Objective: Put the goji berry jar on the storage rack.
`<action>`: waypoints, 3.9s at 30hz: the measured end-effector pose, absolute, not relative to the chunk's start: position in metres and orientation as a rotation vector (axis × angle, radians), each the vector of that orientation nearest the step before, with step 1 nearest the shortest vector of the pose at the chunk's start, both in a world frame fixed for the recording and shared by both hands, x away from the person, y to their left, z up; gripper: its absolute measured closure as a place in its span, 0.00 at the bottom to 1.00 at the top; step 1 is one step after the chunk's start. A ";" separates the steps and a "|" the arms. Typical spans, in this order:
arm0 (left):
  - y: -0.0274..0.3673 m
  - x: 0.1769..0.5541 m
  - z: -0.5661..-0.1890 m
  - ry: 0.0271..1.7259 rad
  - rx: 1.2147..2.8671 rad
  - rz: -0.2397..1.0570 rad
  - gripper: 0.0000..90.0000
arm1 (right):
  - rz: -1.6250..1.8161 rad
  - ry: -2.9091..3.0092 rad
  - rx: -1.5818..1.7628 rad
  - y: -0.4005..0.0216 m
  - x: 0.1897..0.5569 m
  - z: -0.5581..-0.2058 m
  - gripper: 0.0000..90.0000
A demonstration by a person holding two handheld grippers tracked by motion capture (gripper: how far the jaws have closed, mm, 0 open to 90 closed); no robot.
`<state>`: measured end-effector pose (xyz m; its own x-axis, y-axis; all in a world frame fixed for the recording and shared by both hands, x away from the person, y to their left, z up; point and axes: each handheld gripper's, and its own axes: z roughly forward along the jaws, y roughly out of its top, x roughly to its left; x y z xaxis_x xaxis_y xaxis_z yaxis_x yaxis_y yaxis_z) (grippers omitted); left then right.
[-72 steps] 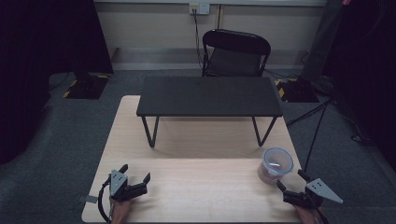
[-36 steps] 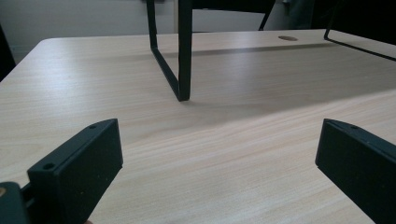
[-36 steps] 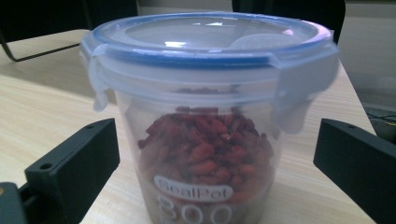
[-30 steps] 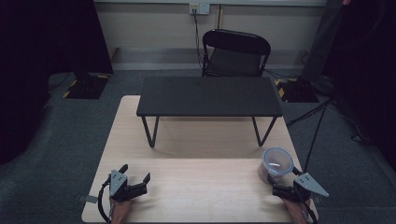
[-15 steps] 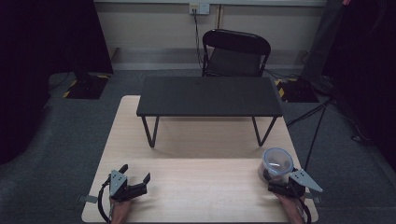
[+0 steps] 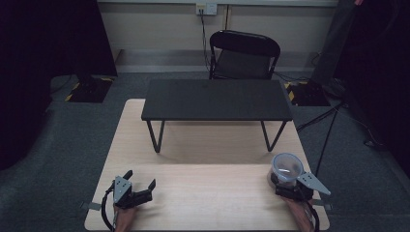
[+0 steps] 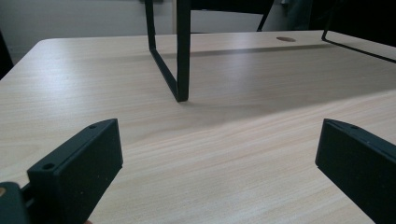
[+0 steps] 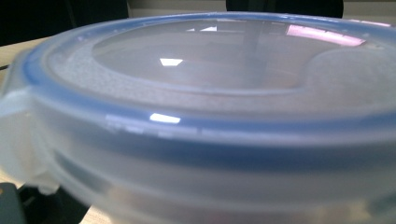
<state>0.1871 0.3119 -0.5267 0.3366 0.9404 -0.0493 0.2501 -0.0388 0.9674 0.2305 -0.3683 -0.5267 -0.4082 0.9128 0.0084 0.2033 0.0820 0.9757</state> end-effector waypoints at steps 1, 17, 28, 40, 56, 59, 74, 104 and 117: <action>0.312 0.187 -0.527 1.124 1.532 0.810 0.00 | 1.375 1.710 1.106 -0.369 0.231 -0.527 0.00; 0.312 0.187 -0.527 1.121 1.531 0.809 0.00 | 1.368 1.722 1.100 -0.370 0.232 -0.525 0.01; 0.312 0.187 -0.527 1.122 1.530 0.808 0.00 | 1.370 1.724 1.092 -0.372 0.229 -0.523 0.02; 0.313 0.187 -0.527 1.119 1.530 0.807 0.00 | 1.403 1.689 1.101 -0.374 0.230 -0.502 0.02; 0.314 0.187 -0.528 1.117 1.524 0.805 0.00 | 1.470 1.663 1.030 -0.363 0.245 -0.416 0.03; 0.314 0.187 -0.528 1.117 1.520 0.803 0.00 | 1.492 1.670 1.009 -0.354 0.255 -0.396 0.03; 0.316 0.187 -0.529 1.116 1.512 0.797 0.00 | 1.565 1.740 0.917 -0.299 0.308 -0.327 0.03; 0.319 0.187 -0.531 1.114 1.492 0.787 0.00 | 1.537 1.793 1.007 -0.204 0.410 -0.278 0.03; 0.321 0.187 -0.532 1.114 1.484 0.782 0.00 | 1.460 1.762 1.119 -0.171 0.423 -0.289 0.02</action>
<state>0.1865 0.3205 -0.5316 0.3473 0.9333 -0.0907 0.2314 0.0084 0.9728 0.4233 -0.1709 -0.2892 -0.4754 0.8768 0.0725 0.2343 0.0467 0.9710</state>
